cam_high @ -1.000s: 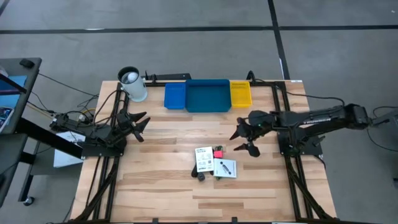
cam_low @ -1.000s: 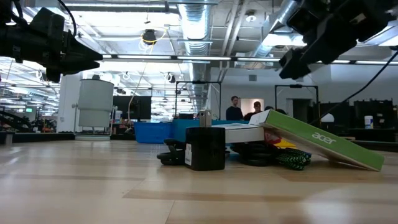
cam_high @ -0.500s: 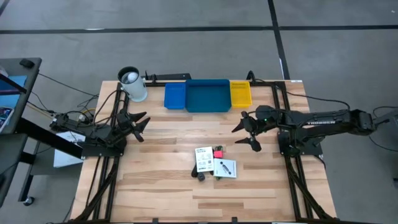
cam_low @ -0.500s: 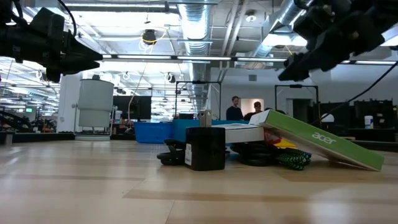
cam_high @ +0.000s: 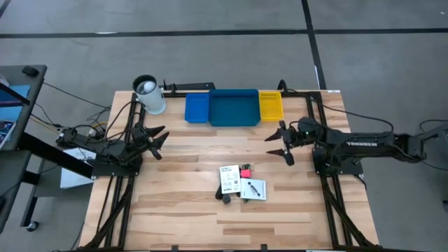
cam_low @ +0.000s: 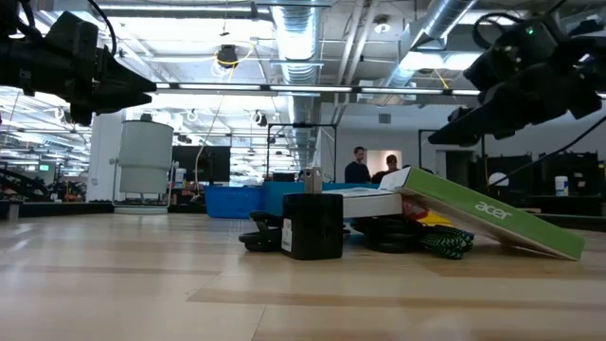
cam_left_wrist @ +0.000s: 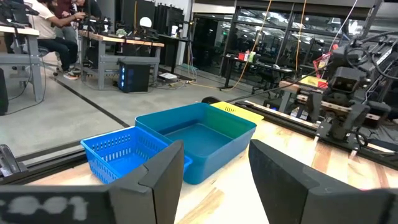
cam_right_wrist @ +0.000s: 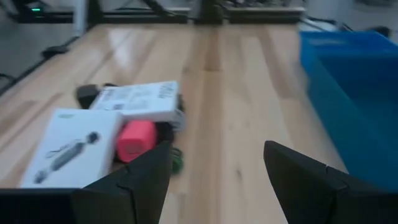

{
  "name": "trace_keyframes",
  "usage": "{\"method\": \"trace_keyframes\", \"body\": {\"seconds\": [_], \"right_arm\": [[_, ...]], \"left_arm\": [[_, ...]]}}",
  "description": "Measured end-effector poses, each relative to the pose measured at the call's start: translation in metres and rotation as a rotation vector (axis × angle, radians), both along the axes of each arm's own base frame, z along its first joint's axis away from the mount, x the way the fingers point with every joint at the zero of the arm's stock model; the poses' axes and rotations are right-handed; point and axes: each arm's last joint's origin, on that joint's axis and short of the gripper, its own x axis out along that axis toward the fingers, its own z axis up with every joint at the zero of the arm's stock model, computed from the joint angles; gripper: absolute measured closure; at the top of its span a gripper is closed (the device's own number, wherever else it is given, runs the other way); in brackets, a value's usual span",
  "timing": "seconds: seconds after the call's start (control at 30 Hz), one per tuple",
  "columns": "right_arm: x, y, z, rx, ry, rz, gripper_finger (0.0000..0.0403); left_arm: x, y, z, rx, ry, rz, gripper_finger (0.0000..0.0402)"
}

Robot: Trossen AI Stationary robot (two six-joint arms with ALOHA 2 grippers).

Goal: Pick and place items into bin
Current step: Put the pink charger adapter into the yellow basket

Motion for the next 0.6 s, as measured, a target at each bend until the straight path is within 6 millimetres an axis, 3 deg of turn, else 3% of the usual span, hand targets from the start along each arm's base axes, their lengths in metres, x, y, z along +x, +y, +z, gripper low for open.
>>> {"method": "trace_keyframes", "body": {"seconds": [0.23, 0.6], "right_arm": [[0.008, 0.003, 0.007, 0.075, 0.008, -0.002, 0.0155], [0.034, 0.010, -0.003, 0.111, 0.190, 0.076, 0.0155]], "left_arm": [[0.000, 0.000, 0.000, 0.000, 0.000, 0.000, 0.0231], [0.000, 0.000, 0.000, 0.000, 0.000, 0.000, 0.0231]]}}
